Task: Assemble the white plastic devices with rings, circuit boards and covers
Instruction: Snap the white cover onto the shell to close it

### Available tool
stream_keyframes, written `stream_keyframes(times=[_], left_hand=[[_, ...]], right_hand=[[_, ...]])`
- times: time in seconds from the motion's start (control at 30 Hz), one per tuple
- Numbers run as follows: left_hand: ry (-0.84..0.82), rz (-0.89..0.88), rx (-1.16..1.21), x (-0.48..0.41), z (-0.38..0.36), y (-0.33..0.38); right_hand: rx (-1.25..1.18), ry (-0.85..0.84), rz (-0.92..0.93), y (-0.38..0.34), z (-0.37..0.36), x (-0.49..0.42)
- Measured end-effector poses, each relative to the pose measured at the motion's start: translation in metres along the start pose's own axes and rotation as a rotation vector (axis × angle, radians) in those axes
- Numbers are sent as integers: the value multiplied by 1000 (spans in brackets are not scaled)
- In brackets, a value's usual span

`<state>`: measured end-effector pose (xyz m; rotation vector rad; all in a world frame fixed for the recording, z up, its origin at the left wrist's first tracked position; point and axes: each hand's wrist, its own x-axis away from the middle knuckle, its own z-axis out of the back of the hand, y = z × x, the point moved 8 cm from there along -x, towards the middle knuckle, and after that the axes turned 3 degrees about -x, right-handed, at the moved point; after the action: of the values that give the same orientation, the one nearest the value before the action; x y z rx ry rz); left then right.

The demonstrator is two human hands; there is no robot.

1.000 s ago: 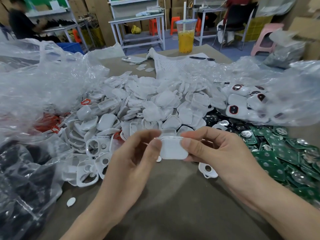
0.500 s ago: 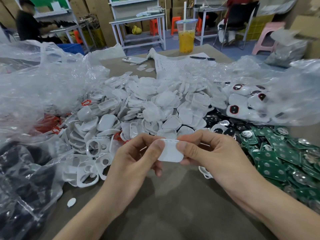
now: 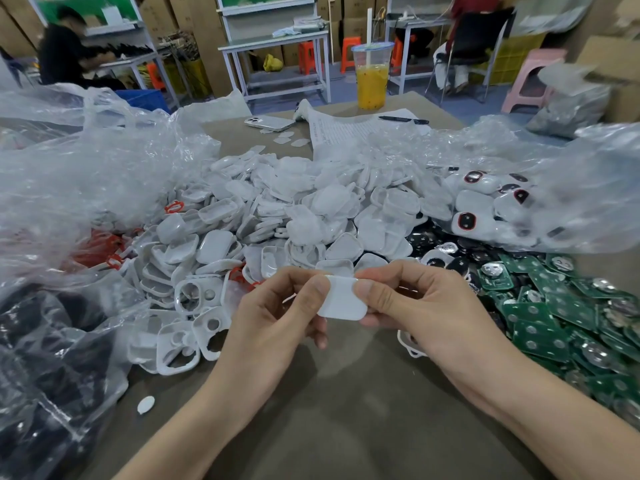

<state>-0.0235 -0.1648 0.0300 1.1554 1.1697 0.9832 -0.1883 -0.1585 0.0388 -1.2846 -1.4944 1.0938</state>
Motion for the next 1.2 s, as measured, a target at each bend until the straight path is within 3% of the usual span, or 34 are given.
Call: stream_keyframes(times=[0.23, 0.33, 0.5, 0.7, 0.8, 0.93, 1.2], left_hand=[[-36, 3, -127, 4, -6, 2], [-16, 27, -31, 3, -6, 2], [0, 154, 250, -1, -4, -2], [-70, 233, 337, 3, -10, -8], [-75, 166, 316, 4, -10, -5], [-69, -48, 87, 6, -3, 12], [32, -208, -133, 14, 3, 26]], right_hand=[[-54, -7, -40, 9, 6, -8], [-60, -31, -27, 8, 2, -7], [187, -109, 209, -13, -4, 1], [567, -120, 524, -25, -10, 7], [440, -111, 485, -23, -7, 5], [234, -132, 383, -20, -5, 2], [238, -159, 316, -22, -6, 7]])
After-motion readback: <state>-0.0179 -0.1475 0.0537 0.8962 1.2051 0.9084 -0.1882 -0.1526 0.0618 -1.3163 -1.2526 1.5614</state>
